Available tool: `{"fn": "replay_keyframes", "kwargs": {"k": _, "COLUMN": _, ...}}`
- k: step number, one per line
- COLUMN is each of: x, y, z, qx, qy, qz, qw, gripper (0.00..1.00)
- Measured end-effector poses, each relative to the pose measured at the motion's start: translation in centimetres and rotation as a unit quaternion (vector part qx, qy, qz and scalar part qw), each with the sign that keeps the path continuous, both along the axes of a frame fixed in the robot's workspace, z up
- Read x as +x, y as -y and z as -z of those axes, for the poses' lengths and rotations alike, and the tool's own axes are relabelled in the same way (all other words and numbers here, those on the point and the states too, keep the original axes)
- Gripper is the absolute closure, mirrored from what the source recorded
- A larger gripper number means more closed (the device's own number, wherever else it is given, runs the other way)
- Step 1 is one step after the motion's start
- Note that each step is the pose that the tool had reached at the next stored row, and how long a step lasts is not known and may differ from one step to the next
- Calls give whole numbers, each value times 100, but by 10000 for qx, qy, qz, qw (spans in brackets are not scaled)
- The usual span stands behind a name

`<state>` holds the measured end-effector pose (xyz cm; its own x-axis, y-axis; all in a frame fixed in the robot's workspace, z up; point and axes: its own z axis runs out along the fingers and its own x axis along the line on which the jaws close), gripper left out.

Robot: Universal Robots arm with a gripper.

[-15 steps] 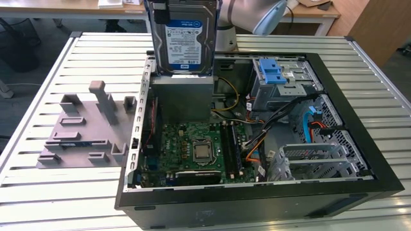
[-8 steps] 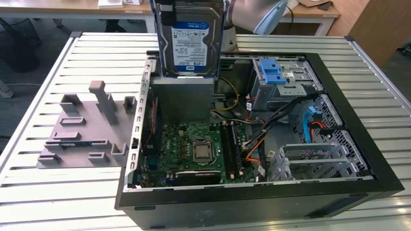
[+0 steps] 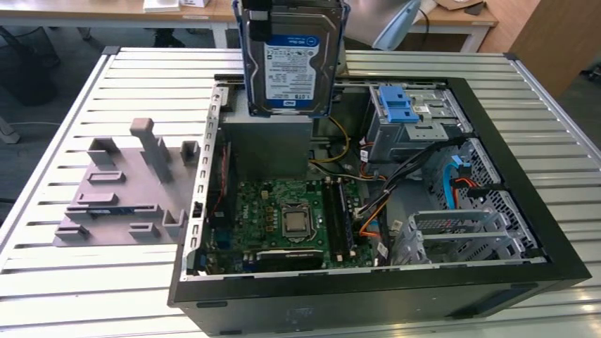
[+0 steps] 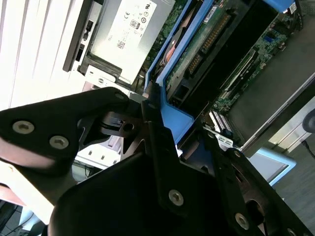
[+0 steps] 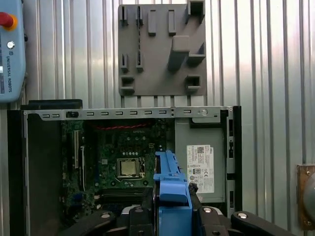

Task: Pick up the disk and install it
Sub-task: 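Pick up the disk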

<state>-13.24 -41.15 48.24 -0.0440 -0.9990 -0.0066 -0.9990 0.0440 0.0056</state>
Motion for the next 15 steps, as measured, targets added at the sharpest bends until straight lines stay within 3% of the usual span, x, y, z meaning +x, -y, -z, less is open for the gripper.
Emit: {"fn": "replay_keyframes", "kwargs": {"k": 15, "x": 204, "y": 98, "z": 0, "qx": 0, "qy": -3, "qz": 7, "qw": 10000, "gripper": 64}}
